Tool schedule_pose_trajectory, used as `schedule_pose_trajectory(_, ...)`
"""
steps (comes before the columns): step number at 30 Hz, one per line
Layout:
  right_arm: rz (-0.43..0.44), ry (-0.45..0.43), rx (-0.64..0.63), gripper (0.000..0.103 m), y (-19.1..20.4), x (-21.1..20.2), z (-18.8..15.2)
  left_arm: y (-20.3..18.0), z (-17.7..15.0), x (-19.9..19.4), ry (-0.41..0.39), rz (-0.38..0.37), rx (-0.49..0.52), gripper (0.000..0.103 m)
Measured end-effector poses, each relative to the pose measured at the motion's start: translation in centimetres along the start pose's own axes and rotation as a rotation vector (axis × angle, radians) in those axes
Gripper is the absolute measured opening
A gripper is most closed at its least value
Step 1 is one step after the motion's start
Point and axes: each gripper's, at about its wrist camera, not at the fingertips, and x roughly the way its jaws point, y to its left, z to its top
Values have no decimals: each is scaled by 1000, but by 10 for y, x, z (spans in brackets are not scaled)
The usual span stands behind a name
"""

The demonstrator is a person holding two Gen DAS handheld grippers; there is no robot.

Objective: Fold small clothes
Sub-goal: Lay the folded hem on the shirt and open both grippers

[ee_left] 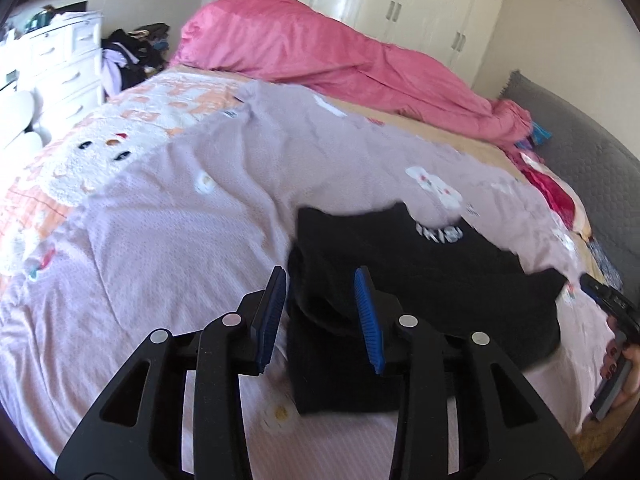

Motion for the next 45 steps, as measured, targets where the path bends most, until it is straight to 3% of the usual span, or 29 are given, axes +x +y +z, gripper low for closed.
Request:
schedule_pose_trajectory(3, -1, 50, -59, 24, 12, 4, -15, -10, -17, 2, 42, -16, 26, 20)
schedule_pose_trajectory(5, -4, 76, -96, 22, 20, 8, -22, -20, -33, 8, 86, -9, 72, 17)
schedule_pose_trajectory(9, 32, 131, -155, 22, 38, 20, -39, -33, -50, 20, 132, 2, 123, 17)
schedule_pose_trajectory(14, 52, 177, -180, 22, 53, 34, -53, -49, -52, 25, 126, 13, 187, 17)
schedule_pose_trajectory(22, -10, 228, -227, 22, 54, 54, -60, -59, -47, 49, 150, 47, 244, 17)
schedule_pose_trajectory(31, -26, 216, -257, 21, 56, 80, -31, -60, -16, 77, 140, 48, 245, 17)
schedule_pose_trajectory(40, 7, 162, -210, 21, 55, 103, 18, -38, 20, 107, 136, 46, 140, 17)
schedule_pose_trajectory(45, -17, 115, -178, 22, 46, 109, 40, -20, 40, 117, 122, 70, 73, 17)
